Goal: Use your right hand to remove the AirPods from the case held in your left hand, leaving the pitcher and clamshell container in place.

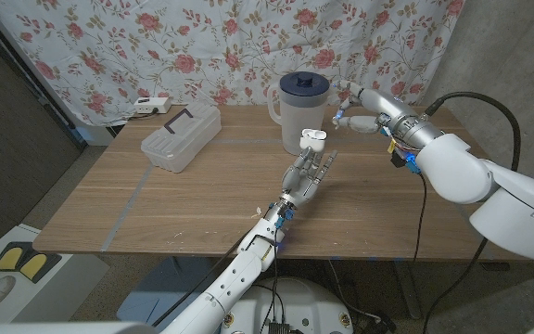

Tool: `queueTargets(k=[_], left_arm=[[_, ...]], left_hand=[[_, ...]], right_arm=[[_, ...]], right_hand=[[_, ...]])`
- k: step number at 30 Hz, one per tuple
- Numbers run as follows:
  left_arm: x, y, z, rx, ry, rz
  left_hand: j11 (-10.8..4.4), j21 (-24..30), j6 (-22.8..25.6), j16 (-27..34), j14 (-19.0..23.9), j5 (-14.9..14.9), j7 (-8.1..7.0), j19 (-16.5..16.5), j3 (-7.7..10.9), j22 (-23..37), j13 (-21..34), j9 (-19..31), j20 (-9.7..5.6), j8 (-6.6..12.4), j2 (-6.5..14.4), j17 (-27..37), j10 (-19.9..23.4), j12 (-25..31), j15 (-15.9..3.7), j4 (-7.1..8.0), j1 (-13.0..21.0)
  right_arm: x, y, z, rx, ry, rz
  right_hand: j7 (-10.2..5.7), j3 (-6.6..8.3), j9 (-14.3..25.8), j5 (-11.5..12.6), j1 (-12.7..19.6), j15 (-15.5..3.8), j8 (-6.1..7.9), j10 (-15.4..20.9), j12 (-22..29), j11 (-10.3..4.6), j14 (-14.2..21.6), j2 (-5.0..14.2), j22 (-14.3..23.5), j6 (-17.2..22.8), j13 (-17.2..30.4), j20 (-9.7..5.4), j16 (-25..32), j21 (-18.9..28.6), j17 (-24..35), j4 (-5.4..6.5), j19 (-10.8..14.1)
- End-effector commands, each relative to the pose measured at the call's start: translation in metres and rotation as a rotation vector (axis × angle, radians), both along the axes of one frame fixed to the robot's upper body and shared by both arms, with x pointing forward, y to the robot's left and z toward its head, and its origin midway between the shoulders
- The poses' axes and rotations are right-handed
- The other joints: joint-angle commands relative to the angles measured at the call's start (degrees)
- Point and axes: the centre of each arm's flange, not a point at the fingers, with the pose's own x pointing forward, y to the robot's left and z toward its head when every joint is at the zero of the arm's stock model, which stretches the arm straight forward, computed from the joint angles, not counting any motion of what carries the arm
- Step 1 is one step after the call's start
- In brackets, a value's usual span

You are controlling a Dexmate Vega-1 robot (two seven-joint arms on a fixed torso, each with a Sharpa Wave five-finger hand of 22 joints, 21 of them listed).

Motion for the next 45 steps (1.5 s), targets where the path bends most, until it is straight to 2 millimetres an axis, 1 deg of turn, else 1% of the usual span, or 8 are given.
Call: queueTargets(k=[1,4,5,10,29,37,39,45], left_arm=[[-0.01,0.023,-0.002,-0.059,-0.012,0.076],[-0.011,0.025,-0.001,-0.053,-0.024,0.072],[-0.011,0.027,-0.002,-0.054,-0.027,0.072],[-0.013,0.028,-0.003,-0.068,-0.013,0.086],[-0.019,0.027,0.006,-0.083,-0.035,0.05],[-0.021,0.025,0.009,-0.089,-0.031,0.039],[-0.024,0.022,0.012,-0.123,-0.031,0.004],[-0.027,0.021,0.017,-0.115,-0.058,0.018]], left_hand=[[-0.52,0.2,2.7,0.2,1.4,0.3,1.9,0.4,0.08,0.3,19.1,0.1,-0.04,3.66,1.2,0.0,1.2,0.4,-0.79,0.3,0.7],[-0.55,0.2,2.7,0.2,1.5,0.3,1.87,0.4,0.07,0.3,19.1,0.1,-0.01,3.63,1.2,0.0,1.1,0.3,-0.83,0.29,0.7],[-0.54,0.2,2.6,0.2,1.5,0.3,1.9,0.4,0.06,0.3,19.1,0.1,0.04,3.63,1.2,0.1,1.1,0.3,-0.84,0.27,0.8],[-0.47,0.2,2.4,0.1,1.4,0.3,1.92,0.3,0.06,0.3,19.1,0.2,0.05,3.6,1.3,0.0,1.1,0.3,-0.8,0.34,0.8],[-0.5,0.1,2.4,0.0,1.5,0.3,1.74,0.3,-0.02,0.3,19.2,0.1,-0.14,3.59,1.3,0.1,1.1,0.2,-0.79,0.37,0.8],[-0.51,0.1,2.4,-0.1,1.5,0.3,1.68,0.3,-0.08,0.3,19.3,0.1,-0.2,3.59,1.3,0.1,1.1,0.2,-0.74,0.38,0.8],[-0.54,0.2,2.5,0.0,1.5,0.3,1.74,0.3,-0.11,0.3,19.2,0.0,-0.24,3.59,1.3,0.1,1.1,0.2,-0.8,0.37,0.8],[-0.51,0.2,2.3,-0.1,1.5,0.3,1.68,0.3,-0.15,0.3,19.3,0.1,-0.27,3.57,1.4,0.1,1.2,0.3,-0.77,0.41,0.8]], right_arm=[[0.027,-0.023,-0.001,0.08,0.017,-0.067],[0.036,-0.024,-0.004,0.094,0.032,-0.065],[0.045,-0.025,-0.008,0.102,0.046,-0.067],[0.064,-0.024,-0.018,0.123,0.083,-0.067],[0.113,-0.018,-0.056,0.129,0.219,-0.115],[0.127,-0.019,-0.068,0.133,0.269,-0.14],[0.13,-0.019,-0.07,0.129,0.276,-0.144],[0.136,-0.021,-0.076,0.131,0.289,-0.149]], right_hand=[[-0.25,-0.36,0.1,-0.3,0.5,-9.93,0.24,3.4,0.3,-3.01,0.2,-0.1,0.1,0.3,-0.1,0.16,0.3,0.4,0.4,-0.13,-0.1],[-0.39,-0.45,0.1,-0.4,0.6,-9.9,0.23,3.4,0.2,-3.02,0.1,-0.07,0.1,0.5,-0.2,0.03,0.3,0.4,0.4,-0.07,-0.2],[-0.5,-0.47,0.1,-0.5,0.7,-9.97,0.23,3.4,0.2,-3.02,-0.1,-0.07,0.2,0.6,-0.3,-0.04,0.2,0.3,0.5,-0.09,-0.2],[-0.67,-0.63,0.1,-0.8,0.7,-9.94,0.28,3.6,0.2,-3.02,-0.4,-0.06,0.2,1.0,-0.6,0.0,0.1,0.4,0.6,-0.01,-0.3],[-0.76,-1.2,0.2,-1.7,1.0,-9.88,0.09,4.1,0.3,-3.07,-1.0,-0.09,0.2,1.7,-1.3,-0.11,0.0,0.3,1.0,0.19,-0.5],[-0.76,-1.35,0.2,-2.0,1.1,-9.85,0.03,4.0,0.3,-3.08,-1.3,-0.01,0.2,1.9,-1.4,-0.17,-0.1,0.3,1.1,0.27,-0.5],[-0.73,-1.4,0.2,-2.0,1.1,-9.83,0.03,4.0,0.3,-3.08,-1.3,-0.02,0.2,2.0,-1.4,-0.14,-0.1,0.3,1.1,0.28,-0.5],[-0.71,-1.49,0.2,-2.2,1.2,-9.85,0.0,4.0,0.4,-3.08,-1.3,0.04,0.2,2.2,-1.4,-0.14,-0.1,0.3,1.2,0.3,-0.5]])
